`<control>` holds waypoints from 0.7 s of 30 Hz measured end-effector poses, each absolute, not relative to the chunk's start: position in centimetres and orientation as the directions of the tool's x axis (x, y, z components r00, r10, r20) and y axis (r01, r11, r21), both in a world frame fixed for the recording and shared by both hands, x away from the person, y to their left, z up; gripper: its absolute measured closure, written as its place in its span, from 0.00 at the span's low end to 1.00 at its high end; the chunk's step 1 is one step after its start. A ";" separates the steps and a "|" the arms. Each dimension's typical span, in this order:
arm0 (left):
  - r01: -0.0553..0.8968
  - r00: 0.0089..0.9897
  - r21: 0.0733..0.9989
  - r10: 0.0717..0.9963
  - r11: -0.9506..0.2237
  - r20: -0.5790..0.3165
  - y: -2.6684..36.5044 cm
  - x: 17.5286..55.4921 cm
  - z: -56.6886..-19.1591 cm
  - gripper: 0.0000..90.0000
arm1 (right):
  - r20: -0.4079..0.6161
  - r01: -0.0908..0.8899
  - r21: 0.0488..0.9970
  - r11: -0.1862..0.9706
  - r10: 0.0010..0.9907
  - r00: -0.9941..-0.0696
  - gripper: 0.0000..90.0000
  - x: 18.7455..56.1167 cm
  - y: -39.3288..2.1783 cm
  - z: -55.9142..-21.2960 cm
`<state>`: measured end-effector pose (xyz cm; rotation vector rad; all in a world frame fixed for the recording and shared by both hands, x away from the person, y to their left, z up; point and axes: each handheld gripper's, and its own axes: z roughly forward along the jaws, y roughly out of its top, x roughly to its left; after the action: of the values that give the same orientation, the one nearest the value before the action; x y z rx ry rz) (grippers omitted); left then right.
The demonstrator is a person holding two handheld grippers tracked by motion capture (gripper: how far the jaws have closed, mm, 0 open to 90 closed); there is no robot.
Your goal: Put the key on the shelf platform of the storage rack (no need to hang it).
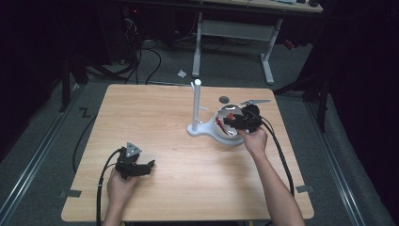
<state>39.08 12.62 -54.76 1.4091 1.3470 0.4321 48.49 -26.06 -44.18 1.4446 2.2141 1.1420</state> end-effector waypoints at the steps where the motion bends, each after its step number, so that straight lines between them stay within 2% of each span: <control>1: 0.476 0.291 0.849 0.870 0.230 -0.398 12.6 39.1 -54.8 0.23 | 0.194 0.657 0.729 0.195 0.861 -0.471 0.51 48.5 -26.0 -44.3; 21: 0.476 0.291 0.849 0.871 0.228 -0.397 12.6 39.1 -54.8 0.23 | 0.171 0.688 0.692 0.219 0.876 -0.451 0.50 49.0 -25.7 -45.4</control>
<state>39.08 12.64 -54.76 1.4107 1.3470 0.4336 49.00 -25.68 -45.38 1.4766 2.2385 1.0585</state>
